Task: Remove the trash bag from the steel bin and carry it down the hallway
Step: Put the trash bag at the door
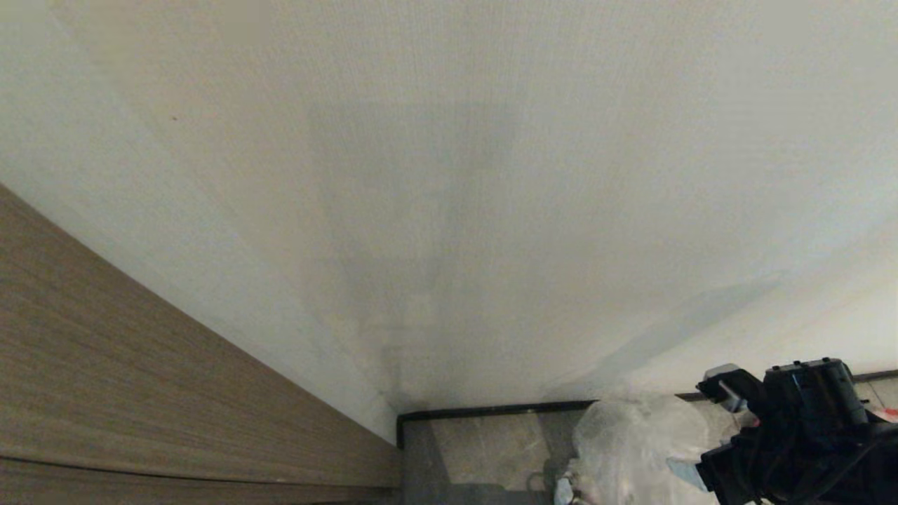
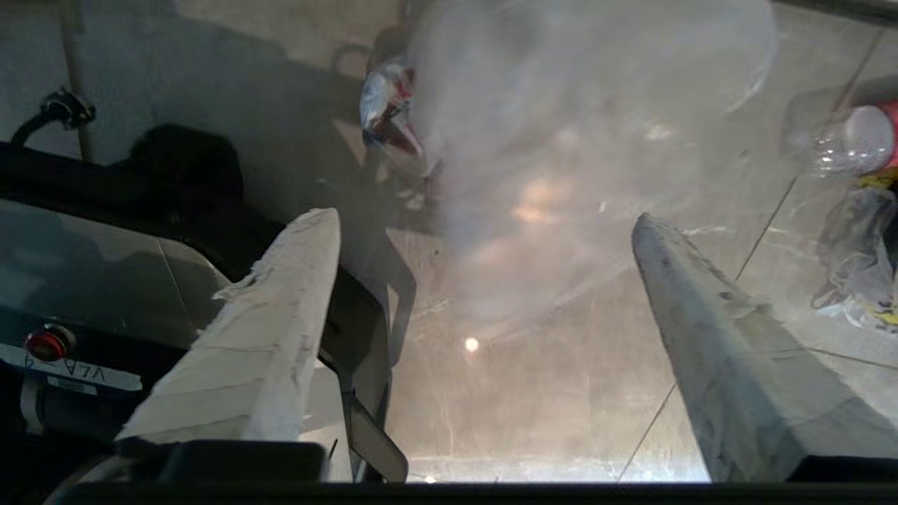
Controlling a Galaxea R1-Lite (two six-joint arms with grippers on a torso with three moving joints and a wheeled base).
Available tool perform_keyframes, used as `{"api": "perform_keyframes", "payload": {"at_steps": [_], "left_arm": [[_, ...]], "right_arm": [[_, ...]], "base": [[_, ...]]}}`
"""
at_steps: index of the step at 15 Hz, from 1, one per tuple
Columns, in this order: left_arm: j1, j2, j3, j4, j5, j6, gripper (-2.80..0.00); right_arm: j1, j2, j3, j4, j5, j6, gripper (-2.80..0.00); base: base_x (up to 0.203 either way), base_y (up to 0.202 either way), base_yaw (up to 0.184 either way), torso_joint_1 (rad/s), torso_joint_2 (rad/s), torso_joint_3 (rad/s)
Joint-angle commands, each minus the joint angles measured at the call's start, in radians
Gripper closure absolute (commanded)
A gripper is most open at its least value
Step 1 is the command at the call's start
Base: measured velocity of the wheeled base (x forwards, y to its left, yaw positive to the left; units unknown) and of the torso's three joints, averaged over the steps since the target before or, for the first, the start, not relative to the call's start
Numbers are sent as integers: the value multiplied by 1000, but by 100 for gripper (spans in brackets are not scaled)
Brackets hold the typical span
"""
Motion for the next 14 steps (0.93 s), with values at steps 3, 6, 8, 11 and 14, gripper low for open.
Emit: {"api": "perform_keyframes", "payload": {"at_steps": [3,6,8,11,14], "left_arm": [[0,1,3,0,0,0,0],[0,1,2,0,0,0,0],[0,1,2,0,0,0,0],[0,1,3,0,0,0,0],[0,1,3,0,0,-1,0]], "right_arm": [[0,-152,35,-27,-12,2,-280],[0,-288,38,3,-99,2,-280],[0,-383,40,42,-116,2,-280],[-4,-507,85,53,-137,1,-280],[-31,-619,165,50,-136,1,-280]], "base": [[0,0,0,0,0,0],[0,0,0,0,0,0],[0,0,0,0,0,0],[0,0,0,0,0,0],[0,0,0,0,0,0]]}}
